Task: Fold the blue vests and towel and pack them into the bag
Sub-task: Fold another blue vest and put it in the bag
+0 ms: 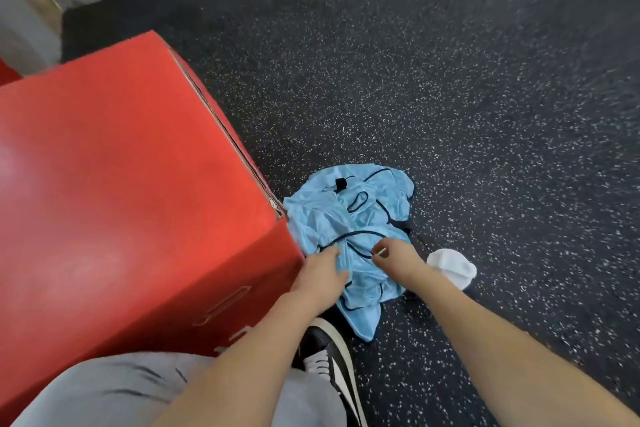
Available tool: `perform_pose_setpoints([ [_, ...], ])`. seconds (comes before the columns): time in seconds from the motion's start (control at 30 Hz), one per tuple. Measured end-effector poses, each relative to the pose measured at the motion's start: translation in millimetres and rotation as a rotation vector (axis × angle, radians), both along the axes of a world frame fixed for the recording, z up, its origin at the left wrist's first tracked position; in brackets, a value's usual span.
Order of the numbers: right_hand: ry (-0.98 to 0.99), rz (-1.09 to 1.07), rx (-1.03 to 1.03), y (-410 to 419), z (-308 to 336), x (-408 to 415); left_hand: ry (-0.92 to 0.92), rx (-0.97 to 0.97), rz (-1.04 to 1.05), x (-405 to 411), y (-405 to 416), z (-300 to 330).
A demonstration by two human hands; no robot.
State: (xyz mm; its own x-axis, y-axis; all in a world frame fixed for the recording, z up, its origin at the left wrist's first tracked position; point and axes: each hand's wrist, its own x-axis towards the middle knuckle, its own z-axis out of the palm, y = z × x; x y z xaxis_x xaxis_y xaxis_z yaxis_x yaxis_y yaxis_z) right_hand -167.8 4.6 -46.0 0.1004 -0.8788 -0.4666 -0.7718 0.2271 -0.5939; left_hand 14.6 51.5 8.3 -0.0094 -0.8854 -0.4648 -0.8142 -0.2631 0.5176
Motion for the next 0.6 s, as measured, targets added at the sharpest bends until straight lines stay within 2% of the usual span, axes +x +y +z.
perform_pose_setpoints([
  [0.33, -0.056, 0.009, -0.082, -67, -48, 33, 0.062, -0.017, 0.1, -5, -39, -53],
  [0.47, -0.02, 0.047, -0.118, -77, -65, 37, 0.105, -0.014, 0.133, -4, -41, -61],
  [0.6, -0.085, 0.025, -0.157, -79, -61, 34, 0.14, -0.033, 0.183, -3, -43, -59],
])
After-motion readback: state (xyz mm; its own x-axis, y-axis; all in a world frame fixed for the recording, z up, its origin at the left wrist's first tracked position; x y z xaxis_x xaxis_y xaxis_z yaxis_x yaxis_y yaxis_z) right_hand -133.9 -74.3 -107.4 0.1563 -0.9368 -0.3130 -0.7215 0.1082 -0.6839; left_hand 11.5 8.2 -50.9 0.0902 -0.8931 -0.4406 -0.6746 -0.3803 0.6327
